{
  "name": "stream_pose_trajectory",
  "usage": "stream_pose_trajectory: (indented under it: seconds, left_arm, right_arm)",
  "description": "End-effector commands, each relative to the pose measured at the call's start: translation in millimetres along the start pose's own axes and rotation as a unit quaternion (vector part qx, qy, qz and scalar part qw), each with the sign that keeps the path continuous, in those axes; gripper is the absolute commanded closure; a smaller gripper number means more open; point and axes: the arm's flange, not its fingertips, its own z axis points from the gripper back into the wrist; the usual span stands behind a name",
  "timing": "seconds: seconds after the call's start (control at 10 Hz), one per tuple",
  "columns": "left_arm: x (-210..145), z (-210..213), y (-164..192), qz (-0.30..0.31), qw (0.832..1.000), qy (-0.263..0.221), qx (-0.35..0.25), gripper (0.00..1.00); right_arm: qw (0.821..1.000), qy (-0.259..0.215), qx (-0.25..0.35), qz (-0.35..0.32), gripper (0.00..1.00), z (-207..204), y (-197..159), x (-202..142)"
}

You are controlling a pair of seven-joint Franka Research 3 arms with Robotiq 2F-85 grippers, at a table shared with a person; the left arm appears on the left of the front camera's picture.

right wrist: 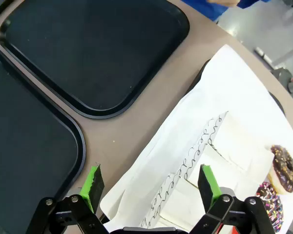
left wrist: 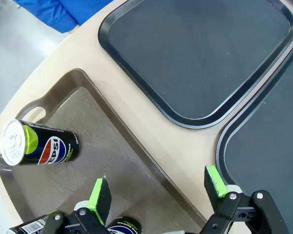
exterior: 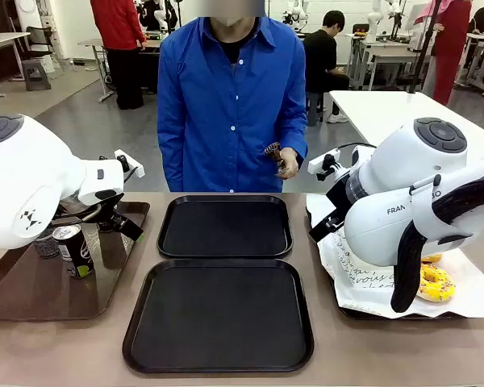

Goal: Set up donuts and drinks on trays.
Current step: Pick up one Pepsi coke and place it on the Flat Tray.

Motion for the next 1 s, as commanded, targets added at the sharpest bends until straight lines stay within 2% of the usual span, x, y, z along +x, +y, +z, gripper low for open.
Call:
stream_pose_trajectory:
  seconds: [0.0, 0.9]
  left_arm:
    - [0.0, 0.0, -0.1, 0.000, 1.000, 0.000, 0.000, 0.00]
    - [0.0, 0.0, -0.1, 0.000, 1.000, 0.000, 0.000, 0.00]
  right_arm:
    - [1.000, 0.000, 0.000, 0.000, 0.00, 0.0, 0.0, 0.0]
    - [1.000, 0.000, 0.000, 0.000, 0.00, 0.0, 0.0, 0.0]
